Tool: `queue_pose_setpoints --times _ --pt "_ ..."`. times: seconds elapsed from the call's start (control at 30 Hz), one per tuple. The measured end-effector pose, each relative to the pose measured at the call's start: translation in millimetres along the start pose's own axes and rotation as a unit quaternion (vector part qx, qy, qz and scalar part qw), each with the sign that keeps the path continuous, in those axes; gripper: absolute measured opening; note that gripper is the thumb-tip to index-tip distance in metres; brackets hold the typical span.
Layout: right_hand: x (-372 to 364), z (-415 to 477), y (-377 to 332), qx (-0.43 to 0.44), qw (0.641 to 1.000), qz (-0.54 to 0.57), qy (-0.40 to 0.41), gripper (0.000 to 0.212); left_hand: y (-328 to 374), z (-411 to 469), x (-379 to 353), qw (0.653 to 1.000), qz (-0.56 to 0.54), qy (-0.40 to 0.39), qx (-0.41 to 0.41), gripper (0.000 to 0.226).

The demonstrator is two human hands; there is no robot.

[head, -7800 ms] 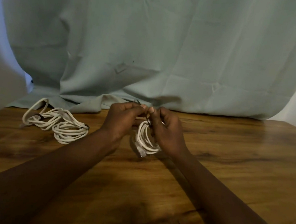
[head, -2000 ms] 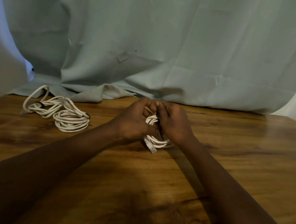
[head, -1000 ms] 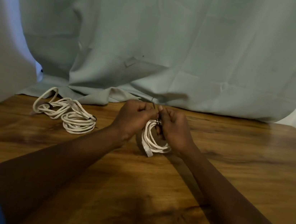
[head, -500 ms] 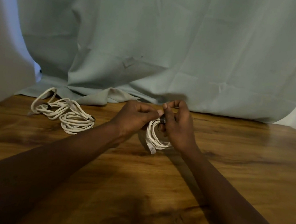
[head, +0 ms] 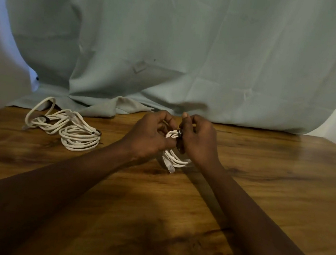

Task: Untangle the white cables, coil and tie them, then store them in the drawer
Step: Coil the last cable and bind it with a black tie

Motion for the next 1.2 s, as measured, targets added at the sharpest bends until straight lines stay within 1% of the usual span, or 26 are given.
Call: queue_pose_setpoints --times 0.13,0.23,0.3,0.37,0.43,0.5,0.57,0.63,0.7,0.73,0.8,0.87,0.97,1.03,1.1,1.2 --pt "-0.6 1.4 3.7 -0.032 0.997 0.068 -0.008 0.048 9.9 -2.6 1.6 0.996 0.054 -0.013 -0.066 0.034" --pt "-1.4 3.8 5.4 -0.031 0.997 0.073 -0.012 0.051 20.3 -5.6 6.0 0.985 0.122 -0.002 -0.122 0.031" --pt "-5.3 3.9 7.1 -0.032 0.995 0.087 -0.031 0.053 30.2 -9.4 7.6 0.963 0.195 0.006 -0.186 0.026" --pt "-9.1 3.2 8.9 -0.038 0.993 0.103 -0.045 0.057 37.7 -14.1 6.6 0.93 0.265 0.02 -0.253 0.016" --pt "-10.4 2.7 9.3 -0.045 0.991 0.118 -0.047 0.054 39.9 -17.6 4.3 0.907 0.306 0.037 -0.286 0.01" --pt "-9.5 2.9 9.3 -0.057 0.988 0.141 -0.039 0.05 37.2 -17.7 3.0 0.906 0.307 0.05 -0.287 0.009" --pt "-6.9 3.0 8.4 -0.077 0.978 0.19 -0.031 0.047 35.5 -16.4 5.2 0.917 0.285 0.084 -0.267 0.008" --pt "-6.6 1.5 6.7 -0.094 0.967 0.235 -0.033 0.046 32.3 -13.0 10.9 0.944 0.219 0.113 -0.22 0.012" --pt "-5.2 0.0 8.6 -0.108 0.959 0.261 -0.024 0.05 29.1 -8.5 10.3 0.967 0.145 0.097 -0.184 0.012" --pt "-3.7 -0.2 9.8 -0.111 0.958 0.265 -0.015 0.054 29.6 -8.5 8.9 0.971 0.13 0.088 -0.181 0.011" --pt "-1.0 -0.4 9.0 -0.106 0.96 0.26 0.005 0.058 32.5 -9.9 7.8 0.967 0.14 0.087 -0.194 0.011" --pt "3.2 -1.1 2.8 -0.078 0.969 0.236 0.018 0.058 34.5 -10.5 10.3 0.965 0.13 0.104 -0.203 0.01" --pt "10.4 -0.8 -9.0 -0.038 0.981 0.187 0.031 0.054 28.4 -9.3 19.3 0.972 0.066 0.154 -0.163 0.009" --pt "12.1 -0.5 -13.8 -0.029 0.984 0.172 0.039 0.051 27.0 -9.6 24.7 0.971 0.057 0.178 -0.149 0.01" --pt "10.4 -0.6 -15.3 -0.02 0.988 0.146 0.045 0.051 34.6 -12.5 26.9 0.962 0.091 0.189 -0.177 0.014" --pt "6.9 -3.1 -15.3 -0.01 0.99 0.135 0.043 0.052 48.1 -19.0 17.9 0.937 0.179 0.18 -0.24 0.017"
Point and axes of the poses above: each hand's wrist, its own z-axis towards the middle knuckle, its own x-axis out of the back of the hand, y = z × x, the point moved 8 cm from there along z, towards the middle knuckle, and after that the axes turned 9 degrees about z, right-handed, at the moved point
